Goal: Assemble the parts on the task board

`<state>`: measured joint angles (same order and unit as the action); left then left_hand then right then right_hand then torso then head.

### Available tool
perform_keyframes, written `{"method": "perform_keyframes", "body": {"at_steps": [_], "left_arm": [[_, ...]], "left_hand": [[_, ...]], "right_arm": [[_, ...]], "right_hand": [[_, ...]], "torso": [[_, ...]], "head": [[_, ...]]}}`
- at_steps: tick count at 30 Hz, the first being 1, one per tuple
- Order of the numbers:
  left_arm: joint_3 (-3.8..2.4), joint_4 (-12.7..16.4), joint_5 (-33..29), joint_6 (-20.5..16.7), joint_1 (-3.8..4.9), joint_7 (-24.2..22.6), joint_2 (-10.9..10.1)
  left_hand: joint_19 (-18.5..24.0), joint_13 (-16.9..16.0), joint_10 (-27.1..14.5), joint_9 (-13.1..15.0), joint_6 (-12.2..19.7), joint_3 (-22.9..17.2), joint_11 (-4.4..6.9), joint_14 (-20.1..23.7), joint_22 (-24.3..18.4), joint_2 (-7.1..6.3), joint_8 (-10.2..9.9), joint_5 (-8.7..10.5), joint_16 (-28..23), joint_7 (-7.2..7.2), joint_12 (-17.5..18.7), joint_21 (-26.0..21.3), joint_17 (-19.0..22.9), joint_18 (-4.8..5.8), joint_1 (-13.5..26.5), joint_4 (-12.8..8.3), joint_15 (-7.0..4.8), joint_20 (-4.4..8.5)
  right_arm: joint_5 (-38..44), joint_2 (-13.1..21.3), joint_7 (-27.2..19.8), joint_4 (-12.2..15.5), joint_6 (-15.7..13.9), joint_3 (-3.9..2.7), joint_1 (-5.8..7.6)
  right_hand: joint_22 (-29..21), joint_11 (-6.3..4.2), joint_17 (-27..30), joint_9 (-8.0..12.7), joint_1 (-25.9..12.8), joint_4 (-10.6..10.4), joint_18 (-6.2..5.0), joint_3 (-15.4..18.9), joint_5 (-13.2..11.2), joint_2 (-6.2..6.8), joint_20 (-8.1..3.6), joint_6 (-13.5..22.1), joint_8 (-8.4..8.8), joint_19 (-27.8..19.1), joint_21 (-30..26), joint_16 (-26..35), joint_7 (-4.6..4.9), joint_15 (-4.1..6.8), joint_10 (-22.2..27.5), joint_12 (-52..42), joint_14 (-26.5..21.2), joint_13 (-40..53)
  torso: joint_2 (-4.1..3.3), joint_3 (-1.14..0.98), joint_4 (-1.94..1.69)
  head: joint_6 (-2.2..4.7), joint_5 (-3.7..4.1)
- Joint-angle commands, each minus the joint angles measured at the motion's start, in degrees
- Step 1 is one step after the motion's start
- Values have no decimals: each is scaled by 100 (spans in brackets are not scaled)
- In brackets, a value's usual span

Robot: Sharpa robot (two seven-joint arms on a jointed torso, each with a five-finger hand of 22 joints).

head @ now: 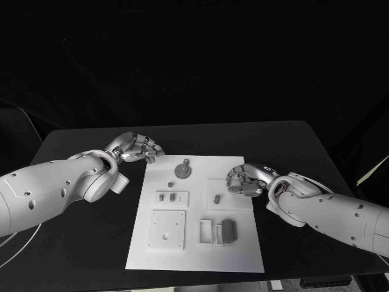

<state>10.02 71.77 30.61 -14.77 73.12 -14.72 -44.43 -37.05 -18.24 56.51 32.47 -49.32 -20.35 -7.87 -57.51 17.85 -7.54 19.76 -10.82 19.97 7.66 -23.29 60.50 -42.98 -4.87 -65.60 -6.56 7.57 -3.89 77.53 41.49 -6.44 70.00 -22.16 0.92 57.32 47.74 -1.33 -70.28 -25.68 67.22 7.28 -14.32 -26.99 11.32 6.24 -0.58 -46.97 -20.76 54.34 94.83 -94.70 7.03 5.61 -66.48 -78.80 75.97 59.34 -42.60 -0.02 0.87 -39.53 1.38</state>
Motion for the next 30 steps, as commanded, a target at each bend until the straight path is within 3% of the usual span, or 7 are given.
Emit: {"method": "perform_keyframes", "body": {"at_steps": [1,12,30], "left_arm": [[-4,14,-55,-15,2,-72,4],[-4,8,-55,-11,2,-71,8],[-4,-4,-54,34,2,-30,10]], "left_hand": [[-16,2,10,0,2,21,-51,23,9,-1,-5,12,-36,49,26,-3,9,-9,-42,11,22,13],[-18,1,16,0,0,20,-58,22,11,2,-4,11,-40,51,27,-2,11,-10,-45,12,23,14],[-19,1,20,1,-3,18,-65,23,13,4,-2,11,-48,51,30,-3,14,-10,-52,11,25,15]], "right_arm": [[64,-13,15,-6,4,4,-12],[100,-56,13,-25,-19,4,-15],[128,-83,13,-55,-16,4,-19]], "right_hand": [[5,1,1,-11,30,-11,-68,-39,35,-14,-9,-274,-24,38,397,-82,220,3,-45,-22,26,-6],[6,-6,-14,-70,105,-11,-68,-89,34,-57,-12,-525,-138,55,411,-104,196,7,-81,-27,70,-23],[7,-7,-15,-92,122,-11,-68,-97,33,-54,-12,-620,-181,60,416,-111,184,8,-94,-28,81,-29]], "torso": [[4,-1,3],[1,-2,1],[2,-3,4]], "head": [[-2,2],[-16,-1],[-32,3]]}}
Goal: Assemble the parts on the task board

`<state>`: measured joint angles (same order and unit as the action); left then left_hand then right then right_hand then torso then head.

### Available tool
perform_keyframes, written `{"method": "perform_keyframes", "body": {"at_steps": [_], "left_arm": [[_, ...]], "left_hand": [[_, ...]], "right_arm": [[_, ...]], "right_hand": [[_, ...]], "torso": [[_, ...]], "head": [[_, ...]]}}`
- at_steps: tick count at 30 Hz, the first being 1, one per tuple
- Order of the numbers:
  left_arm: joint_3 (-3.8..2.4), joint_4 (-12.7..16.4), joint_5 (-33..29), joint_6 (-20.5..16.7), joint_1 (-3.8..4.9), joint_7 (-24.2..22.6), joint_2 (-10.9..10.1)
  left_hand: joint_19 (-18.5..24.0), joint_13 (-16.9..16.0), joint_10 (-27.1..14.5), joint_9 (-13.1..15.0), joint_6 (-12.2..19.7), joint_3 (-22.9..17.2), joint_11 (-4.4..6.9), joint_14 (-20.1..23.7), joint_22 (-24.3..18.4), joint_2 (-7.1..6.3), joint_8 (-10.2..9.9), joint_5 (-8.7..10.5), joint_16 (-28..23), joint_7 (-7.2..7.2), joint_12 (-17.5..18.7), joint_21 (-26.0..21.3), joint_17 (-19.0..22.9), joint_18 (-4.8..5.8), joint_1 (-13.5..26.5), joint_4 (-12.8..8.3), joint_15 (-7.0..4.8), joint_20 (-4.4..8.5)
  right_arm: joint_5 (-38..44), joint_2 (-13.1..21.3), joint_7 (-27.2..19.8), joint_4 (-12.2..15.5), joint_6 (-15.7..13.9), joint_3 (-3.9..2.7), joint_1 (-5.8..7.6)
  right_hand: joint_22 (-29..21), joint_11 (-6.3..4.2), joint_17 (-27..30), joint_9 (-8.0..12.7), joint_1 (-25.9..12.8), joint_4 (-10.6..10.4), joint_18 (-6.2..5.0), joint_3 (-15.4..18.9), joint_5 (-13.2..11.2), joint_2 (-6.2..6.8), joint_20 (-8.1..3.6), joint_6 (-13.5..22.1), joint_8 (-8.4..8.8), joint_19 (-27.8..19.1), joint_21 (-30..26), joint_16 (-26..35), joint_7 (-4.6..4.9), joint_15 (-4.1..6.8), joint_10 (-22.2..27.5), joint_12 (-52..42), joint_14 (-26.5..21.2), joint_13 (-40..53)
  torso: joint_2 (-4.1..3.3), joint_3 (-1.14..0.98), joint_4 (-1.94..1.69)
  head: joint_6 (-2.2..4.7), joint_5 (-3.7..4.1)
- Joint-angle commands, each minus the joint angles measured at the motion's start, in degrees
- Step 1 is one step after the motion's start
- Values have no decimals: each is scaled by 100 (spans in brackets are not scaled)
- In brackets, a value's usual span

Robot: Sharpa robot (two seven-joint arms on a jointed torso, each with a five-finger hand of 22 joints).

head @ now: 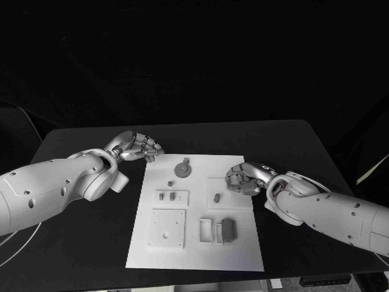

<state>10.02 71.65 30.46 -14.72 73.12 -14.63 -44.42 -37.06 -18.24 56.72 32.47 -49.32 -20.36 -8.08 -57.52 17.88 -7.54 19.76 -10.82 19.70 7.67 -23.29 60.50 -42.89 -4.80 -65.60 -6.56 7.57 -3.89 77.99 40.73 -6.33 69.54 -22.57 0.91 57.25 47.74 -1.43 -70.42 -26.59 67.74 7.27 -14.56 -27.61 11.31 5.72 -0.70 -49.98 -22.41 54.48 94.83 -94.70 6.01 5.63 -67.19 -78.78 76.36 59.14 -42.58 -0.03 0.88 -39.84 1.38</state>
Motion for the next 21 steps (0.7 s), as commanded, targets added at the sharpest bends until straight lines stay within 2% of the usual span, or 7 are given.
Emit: {"method": "perform_keyframes", "body": {"at_steps": [1,8,21], "left_arm": [[-4,7,-39,33,3,-37,10],[-4,6,-39,34,3,-25,6],[-4,6,-39,41,3,-23,5]], "left_hand": [[-18,2,-1,1,-3,18,-45,24,10,4,-2,11,-22,51,31,-3,5,-18,-52,11,26,15],[-17,2,0,1,-2,19,-48,26,10,3,-3,11,-26,52,33,-4,7,-18,-53,10,26,16],[-13,4,-2,-1,3,20,-54,33,11,-1,-6,12,-37,53,40,-8,12,-17,-59,8,29,16]], "right_arm": [[85,-7,3,-9,23,5,-12],[109,-9,23,-37,22,5,-12],[124,-16,18,-64,31,5,-12]], "right_hand": [[7,2,0,-2,71,-10,-44,-36,33,-3,0,-322,-18,46,416,-111,285,6,-24,-30,41,-10],[6,2,17,-19,90,-20,-44,-61,38,-50,0,-394,-48,50,418,-109,277,7,-33,-28,36,-17],[6,0,23,-25,114,-6,-44,-69,6,-50,-1,-414,-52,49,421,-109,275,8,-38,-25,34,-22]], "torso": [[-1,-1,3],[1,-4,1],[0,-3,3]], "head": [[-2,4],[-7,6],[-12,15]]}}
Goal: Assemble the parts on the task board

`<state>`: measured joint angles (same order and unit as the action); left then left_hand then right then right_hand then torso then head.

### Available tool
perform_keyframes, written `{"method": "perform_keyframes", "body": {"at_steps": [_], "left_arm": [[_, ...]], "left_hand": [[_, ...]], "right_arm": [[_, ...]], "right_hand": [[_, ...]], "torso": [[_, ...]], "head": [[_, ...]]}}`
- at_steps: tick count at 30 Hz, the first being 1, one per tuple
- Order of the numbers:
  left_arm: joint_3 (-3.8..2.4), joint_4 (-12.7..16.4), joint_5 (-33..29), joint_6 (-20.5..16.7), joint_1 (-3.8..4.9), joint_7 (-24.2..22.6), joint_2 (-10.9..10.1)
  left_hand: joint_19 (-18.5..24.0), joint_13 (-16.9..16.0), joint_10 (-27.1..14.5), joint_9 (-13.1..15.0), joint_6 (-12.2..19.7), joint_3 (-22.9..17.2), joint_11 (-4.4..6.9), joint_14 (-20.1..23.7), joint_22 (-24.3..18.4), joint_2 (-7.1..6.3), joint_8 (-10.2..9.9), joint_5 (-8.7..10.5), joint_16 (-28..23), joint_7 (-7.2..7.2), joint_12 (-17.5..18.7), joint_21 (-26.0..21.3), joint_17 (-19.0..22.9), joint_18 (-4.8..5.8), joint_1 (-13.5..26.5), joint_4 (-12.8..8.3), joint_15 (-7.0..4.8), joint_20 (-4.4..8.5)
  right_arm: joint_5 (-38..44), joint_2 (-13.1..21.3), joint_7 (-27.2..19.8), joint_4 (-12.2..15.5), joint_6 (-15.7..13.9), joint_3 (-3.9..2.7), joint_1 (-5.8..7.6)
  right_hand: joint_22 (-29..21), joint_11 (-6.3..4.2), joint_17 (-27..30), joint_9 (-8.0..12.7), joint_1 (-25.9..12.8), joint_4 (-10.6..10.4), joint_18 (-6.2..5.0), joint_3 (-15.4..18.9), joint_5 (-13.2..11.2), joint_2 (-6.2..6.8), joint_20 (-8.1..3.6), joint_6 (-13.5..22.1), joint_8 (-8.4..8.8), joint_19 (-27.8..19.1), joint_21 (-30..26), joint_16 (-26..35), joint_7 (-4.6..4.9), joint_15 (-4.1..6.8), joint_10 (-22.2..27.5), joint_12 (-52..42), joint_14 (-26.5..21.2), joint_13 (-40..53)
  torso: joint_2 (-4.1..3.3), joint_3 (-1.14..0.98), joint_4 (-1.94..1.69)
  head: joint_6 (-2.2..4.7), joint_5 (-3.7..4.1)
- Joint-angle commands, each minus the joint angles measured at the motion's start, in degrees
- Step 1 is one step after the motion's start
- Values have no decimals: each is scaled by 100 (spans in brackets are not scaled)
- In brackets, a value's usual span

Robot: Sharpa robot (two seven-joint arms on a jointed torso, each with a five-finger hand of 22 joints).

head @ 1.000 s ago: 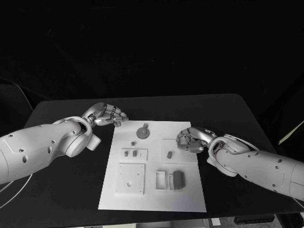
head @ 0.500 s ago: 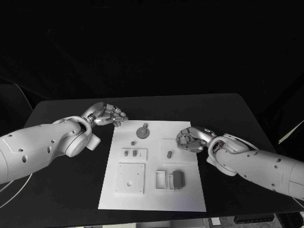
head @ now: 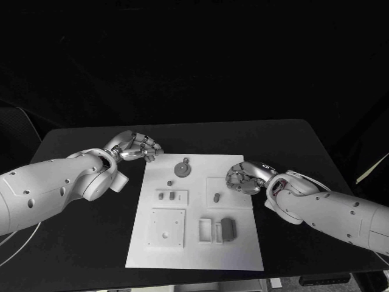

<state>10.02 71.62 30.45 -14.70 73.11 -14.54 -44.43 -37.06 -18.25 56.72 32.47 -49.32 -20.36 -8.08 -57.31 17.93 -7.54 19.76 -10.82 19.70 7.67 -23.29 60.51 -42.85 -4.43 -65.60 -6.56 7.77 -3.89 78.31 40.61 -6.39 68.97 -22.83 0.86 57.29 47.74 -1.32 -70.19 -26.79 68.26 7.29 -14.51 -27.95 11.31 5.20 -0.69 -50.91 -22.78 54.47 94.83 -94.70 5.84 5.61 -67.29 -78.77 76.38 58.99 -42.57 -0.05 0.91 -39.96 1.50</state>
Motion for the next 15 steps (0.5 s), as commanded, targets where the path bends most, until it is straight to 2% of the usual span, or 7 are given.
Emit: {"method": "perform_keyframes", "body": {"at_steps": [1,10,15], "left_arm": [[-4,8,-38,38,3,-31,6],[-4,8,-38,36,3,-33,7],[-4,8,-38,32,3,-38,6]], "left_hand": [[-12,4,-2,-1,3,20,-54,13,7,-1,-6,12,-37,53,40,-9,7,-53,-59,8,9,16],[-10,5,-3,-1,6,20,-56,16,7,0,-8,13,-42,54,44,-10,9,-53,-62,7,10,16],[-9,5,-3,-2,8,19,-57,18,7,1,-9,13,-45,54,46,-11,11,-52,-64,7,10,16]], "right_arm": [[92,-6,24,-7,58,10,-16],[113,-17,12,-3,19,10,-16],[172,-34,37,-4,-9,10,-16]], "right_hand": [[6,-12,-4,-7,81,0,-49,-47,3,-11,-4,-329,-17,50,421,-111,291,11,-29,-25,36,-9],[5,-16,1,-17,149,19,-49,-88,1,-59,-8,-365,-27,47,421,-112,286,14,-34,-21,36,-17],[7,-13,-10,-58,187,13,-49,-111,-6,-98,-9,-534,-104,43,428,-121,265,15,-39,-18,49,-26]], "torso": [[-1,0,2],[0,1,0],[0,3,1]], "head": [[-3,5],[-8,15],[-18,16]]}}
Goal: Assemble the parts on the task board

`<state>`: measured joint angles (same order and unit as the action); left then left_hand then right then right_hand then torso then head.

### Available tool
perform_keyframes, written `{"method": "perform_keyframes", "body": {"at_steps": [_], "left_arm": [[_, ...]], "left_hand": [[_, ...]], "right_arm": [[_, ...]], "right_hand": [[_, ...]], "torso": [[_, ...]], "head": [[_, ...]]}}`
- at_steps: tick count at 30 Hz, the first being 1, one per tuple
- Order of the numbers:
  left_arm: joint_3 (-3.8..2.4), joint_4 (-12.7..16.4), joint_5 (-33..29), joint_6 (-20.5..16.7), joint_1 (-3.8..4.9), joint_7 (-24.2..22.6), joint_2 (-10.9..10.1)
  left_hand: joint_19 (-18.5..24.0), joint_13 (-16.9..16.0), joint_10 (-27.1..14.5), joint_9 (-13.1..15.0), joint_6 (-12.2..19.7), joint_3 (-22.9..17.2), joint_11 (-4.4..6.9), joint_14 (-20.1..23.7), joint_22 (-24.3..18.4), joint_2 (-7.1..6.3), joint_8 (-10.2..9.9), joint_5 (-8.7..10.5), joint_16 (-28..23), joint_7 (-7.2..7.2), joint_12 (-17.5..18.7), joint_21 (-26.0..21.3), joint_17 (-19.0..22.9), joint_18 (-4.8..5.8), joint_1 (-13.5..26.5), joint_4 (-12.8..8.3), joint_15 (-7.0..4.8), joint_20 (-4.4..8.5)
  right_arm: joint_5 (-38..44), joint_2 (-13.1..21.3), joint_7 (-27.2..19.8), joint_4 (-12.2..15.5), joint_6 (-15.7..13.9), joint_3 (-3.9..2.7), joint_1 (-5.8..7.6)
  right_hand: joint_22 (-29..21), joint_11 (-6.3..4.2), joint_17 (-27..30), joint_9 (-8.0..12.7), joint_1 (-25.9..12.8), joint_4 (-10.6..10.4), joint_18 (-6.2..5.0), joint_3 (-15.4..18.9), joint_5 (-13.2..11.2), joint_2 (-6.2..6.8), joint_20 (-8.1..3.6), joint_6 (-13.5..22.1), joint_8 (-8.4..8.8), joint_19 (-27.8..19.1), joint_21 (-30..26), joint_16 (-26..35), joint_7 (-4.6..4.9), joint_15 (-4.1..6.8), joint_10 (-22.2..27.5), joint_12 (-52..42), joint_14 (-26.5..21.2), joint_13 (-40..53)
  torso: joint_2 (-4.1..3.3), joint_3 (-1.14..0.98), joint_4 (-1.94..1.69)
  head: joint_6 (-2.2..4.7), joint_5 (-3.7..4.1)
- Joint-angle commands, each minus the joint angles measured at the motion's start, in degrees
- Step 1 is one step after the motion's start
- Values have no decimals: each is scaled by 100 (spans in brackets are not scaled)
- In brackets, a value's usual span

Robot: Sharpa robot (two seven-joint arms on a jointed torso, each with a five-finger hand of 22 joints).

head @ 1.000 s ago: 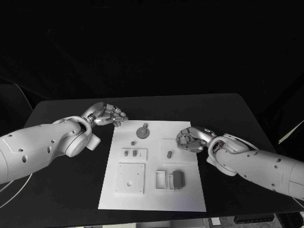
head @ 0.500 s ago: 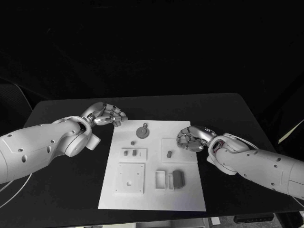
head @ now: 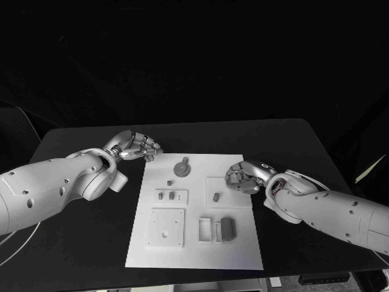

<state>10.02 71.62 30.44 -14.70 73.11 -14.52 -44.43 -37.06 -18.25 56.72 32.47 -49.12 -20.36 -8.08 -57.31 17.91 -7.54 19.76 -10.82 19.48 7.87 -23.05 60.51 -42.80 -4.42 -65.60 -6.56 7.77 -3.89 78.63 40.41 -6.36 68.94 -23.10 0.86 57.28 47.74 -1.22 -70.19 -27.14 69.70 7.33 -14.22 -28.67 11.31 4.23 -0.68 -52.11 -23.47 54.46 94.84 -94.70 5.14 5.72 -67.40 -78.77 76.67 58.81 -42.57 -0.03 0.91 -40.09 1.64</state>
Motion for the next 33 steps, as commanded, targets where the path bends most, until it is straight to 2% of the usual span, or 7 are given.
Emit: {"method": "perform_keyframes", "body": {"at_steps": [1,9,23,33], "left_arm": [[-4,9,-37,30,3,-40,6],[-4,12,-37,20,3,-44,-3],[-4,-19,-40,23,3,-55,-16],[-4,-81,-44,24,3,-49,-30]], "left_hand": [[-9,6,-3,-2,-12,19,-57,18,9,1,-9,13,-23,34,23,-12,6,-54,-64,7,10,16],[-8,6,-3,-2,-10,19,-59,19,9,3,-10,13,-27,35,26,-13,8,-53,-66,7,11,16],[-6,6,-2,-3,-8,19,-60,21,10,5,-11,13,-32,35,29,-14,10,-52,-66,9,12,15],[-5,7,-1,-3,-5,20,-62,23,10,5,-13,13,-36,35,32,-16,12,-51,-66,10,13,15]], "right_arm": [[170,-17,53,0,0,9,-14],[207,-22,50,-6,-24,9,-15],[206,12,-8,52,-144,9,-14],[-16,156,-55,247,-192,1,-13]], "right_hand": [[7,-23,-17,-31,47,6,-78,-42,-7,-7,-9,-448,-50,43,430,-126,329,3,-29,-19,28,-10],[11,-18,-26,-82,61,-9,-78,-62,-6,-73,-6,-664,-147,42,442,-139,293,3,-42,-19,43,-20],[14,-13,-11,-117,43,-24,-76,-58,-8,-99,-2,-815,-213,43,451,-141,264,1,-49,-19,37,-27],[16,-10,12,-122,14,-40,-74,-43,-12,-93,0,-841,-222,46,455,-136,262,0,-53,-20,21,-29]], "torso": [[0,1,1],[0,1,-1],[0,-2,1],[2,-2,-1]], "head": [[-5,3],[-7,4],[-3,-5],[9,-9]]}}
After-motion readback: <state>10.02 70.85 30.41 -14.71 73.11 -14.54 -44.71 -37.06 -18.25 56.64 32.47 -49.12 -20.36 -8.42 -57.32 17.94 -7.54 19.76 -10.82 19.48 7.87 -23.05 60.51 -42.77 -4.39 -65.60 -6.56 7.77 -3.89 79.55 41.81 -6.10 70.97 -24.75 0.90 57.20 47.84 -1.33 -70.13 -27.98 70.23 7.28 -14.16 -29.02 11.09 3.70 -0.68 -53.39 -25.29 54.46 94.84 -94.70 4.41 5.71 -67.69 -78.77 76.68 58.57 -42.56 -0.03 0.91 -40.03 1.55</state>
